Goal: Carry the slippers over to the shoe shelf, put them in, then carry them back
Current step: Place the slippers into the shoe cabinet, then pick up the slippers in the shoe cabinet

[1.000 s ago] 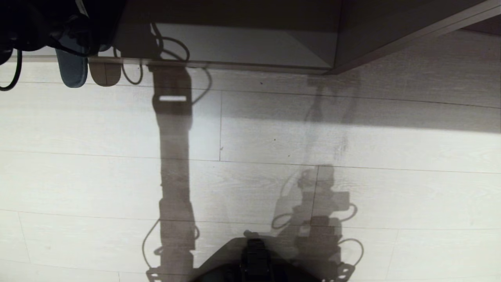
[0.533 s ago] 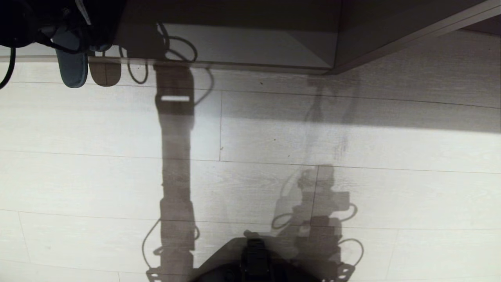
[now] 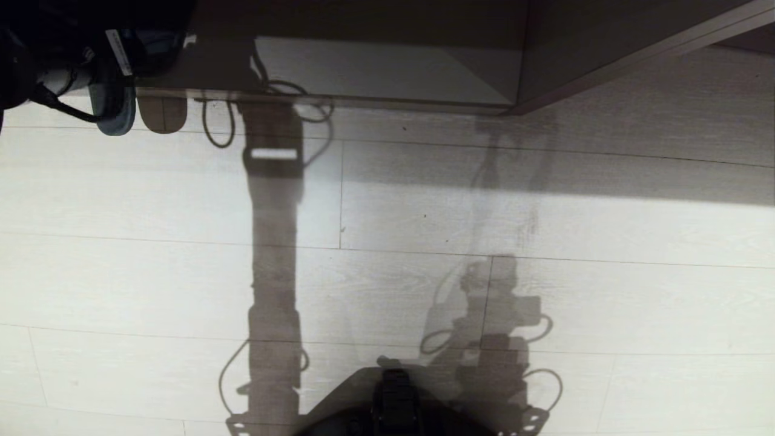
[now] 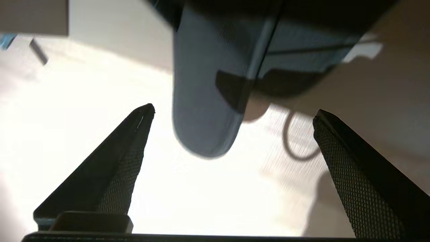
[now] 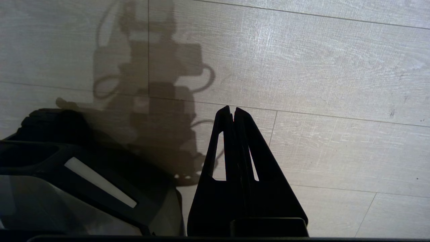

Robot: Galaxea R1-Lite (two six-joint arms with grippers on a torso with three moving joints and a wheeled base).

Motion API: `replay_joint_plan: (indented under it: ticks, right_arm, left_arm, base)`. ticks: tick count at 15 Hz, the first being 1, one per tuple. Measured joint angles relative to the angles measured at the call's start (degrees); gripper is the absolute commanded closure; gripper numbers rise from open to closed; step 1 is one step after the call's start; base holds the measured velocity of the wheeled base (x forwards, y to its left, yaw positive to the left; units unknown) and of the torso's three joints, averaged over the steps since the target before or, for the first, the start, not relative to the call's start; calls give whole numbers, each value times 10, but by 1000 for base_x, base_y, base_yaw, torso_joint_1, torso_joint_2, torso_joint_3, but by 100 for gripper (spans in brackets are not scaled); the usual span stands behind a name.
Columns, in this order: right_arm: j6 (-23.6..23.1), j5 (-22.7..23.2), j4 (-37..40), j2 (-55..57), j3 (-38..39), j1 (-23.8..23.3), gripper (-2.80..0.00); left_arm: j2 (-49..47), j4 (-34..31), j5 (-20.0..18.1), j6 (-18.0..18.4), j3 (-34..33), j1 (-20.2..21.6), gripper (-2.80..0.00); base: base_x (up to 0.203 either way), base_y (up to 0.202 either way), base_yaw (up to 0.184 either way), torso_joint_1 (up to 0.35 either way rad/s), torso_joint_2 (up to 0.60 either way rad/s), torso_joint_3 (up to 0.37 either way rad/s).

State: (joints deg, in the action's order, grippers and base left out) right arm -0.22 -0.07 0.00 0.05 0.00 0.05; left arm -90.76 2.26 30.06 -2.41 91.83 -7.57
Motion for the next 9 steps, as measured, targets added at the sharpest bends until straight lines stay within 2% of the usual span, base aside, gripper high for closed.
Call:
replay_joint_plan:
  ticks: [4,9]
  right_arm:
    - [0,0,0,0,0,0,0]
    - [0,0,0,0,0,0,0]
  left_arm:
    - [53,2,1,0,-93,0,-280]
    - [105,-4,-13,-2,-158,-1,-280]
  base:
    - [0,0,0,0,0,0]
    - [0,0,0,0,0,0]
